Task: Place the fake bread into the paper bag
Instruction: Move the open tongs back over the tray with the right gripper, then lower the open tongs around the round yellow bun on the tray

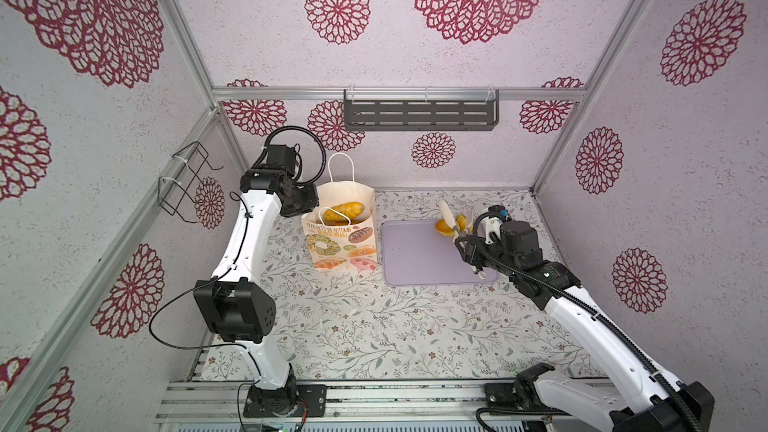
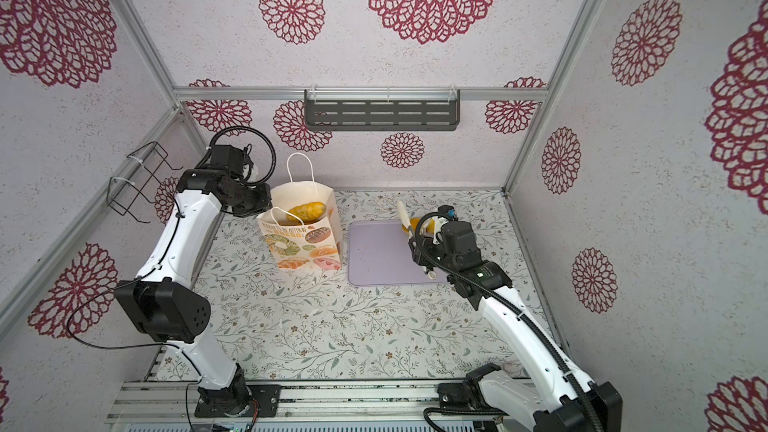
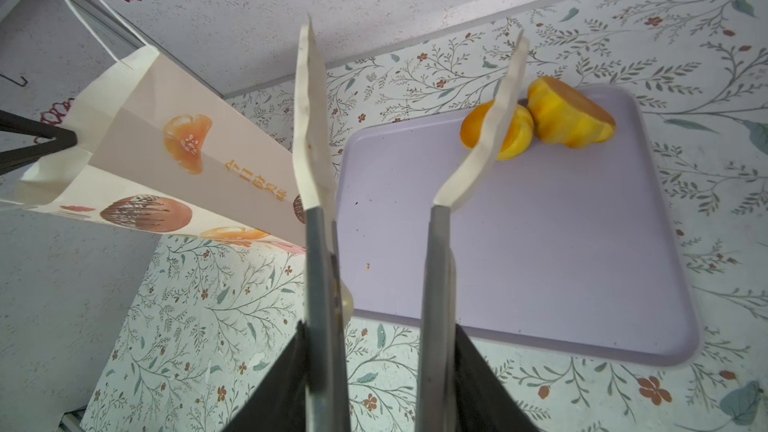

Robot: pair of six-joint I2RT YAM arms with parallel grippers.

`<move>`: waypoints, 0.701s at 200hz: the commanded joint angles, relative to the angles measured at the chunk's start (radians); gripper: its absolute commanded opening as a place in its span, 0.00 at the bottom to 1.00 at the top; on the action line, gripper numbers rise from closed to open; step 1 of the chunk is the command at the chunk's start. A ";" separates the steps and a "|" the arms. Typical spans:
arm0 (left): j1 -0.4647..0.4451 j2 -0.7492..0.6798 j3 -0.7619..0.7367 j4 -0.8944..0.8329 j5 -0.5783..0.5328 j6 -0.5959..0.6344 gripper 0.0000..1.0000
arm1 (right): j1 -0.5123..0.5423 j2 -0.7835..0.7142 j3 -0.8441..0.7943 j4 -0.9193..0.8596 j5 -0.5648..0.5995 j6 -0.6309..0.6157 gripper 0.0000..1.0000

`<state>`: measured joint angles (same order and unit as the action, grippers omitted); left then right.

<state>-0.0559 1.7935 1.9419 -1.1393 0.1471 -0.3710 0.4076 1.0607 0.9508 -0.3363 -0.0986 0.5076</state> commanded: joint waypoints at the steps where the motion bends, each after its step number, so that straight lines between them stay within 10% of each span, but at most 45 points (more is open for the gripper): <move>1: -0.009 -0.022 -0.003 0.012 0.000 0.003 0.00 | -0.030 -0.021 -0.015 0.087 -0.044 0.030 0.49; 140: -0.008 -0.018 -0.002 0.009 -0.006 0.005 0.00 | -0.171 0.057 -0.146 0.205 -0.202 0.073 0.49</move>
<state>-0.0578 1.7935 1.9419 -1.1393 0.1436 -0.3706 0.2573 1.1168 0.8051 -0.2092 -0.2501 0.5694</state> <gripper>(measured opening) 0.040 0.493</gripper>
